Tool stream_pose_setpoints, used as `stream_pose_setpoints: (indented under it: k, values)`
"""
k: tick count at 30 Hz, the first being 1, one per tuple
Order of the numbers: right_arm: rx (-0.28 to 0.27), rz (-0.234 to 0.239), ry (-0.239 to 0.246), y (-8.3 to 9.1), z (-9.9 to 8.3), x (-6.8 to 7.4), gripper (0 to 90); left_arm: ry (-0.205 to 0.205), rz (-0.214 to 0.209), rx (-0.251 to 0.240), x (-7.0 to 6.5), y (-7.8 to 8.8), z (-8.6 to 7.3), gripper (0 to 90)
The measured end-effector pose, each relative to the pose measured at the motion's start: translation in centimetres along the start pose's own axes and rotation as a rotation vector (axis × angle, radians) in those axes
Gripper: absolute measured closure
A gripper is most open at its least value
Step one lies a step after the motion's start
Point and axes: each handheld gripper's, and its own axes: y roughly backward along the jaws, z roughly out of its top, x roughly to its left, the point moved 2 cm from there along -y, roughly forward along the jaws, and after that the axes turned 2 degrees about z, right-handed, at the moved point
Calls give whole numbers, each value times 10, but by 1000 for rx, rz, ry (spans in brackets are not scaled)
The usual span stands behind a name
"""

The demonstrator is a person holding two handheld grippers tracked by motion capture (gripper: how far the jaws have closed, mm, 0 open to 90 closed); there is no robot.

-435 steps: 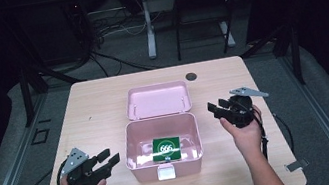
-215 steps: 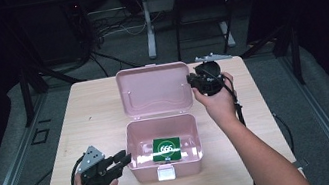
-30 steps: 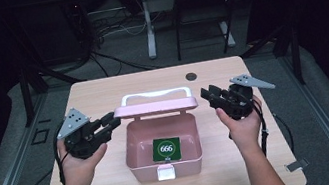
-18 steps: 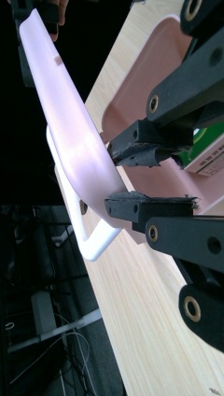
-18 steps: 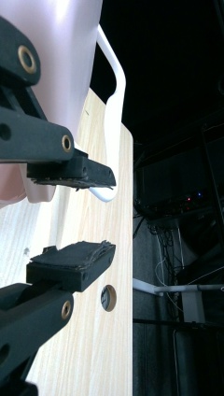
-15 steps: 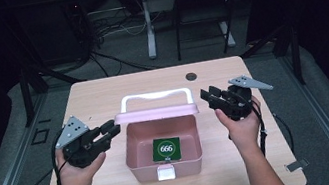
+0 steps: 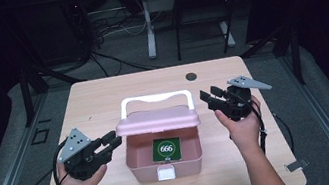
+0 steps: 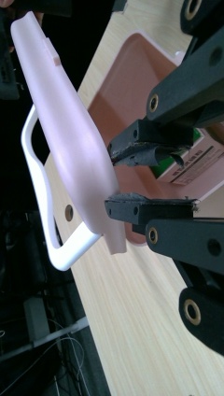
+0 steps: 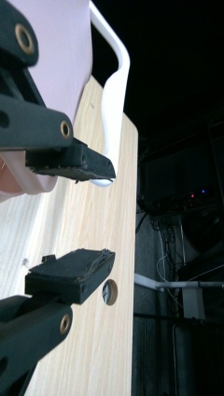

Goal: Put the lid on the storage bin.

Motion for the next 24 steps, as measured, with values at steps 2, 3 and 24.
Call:
stream_pose_setpoints:
  k: [2,3,24]
  values:
    - [4,-5,15,-1,-1,1,496,4,-5,6,-1,0,-3,706]
    - [9,-5,21,-2,-1,1,483,1,-6,9,-1,0,-5,704]
    - [46,-24,49,-8,-5,3,421,1,-40,66,-6,0,-41,700]
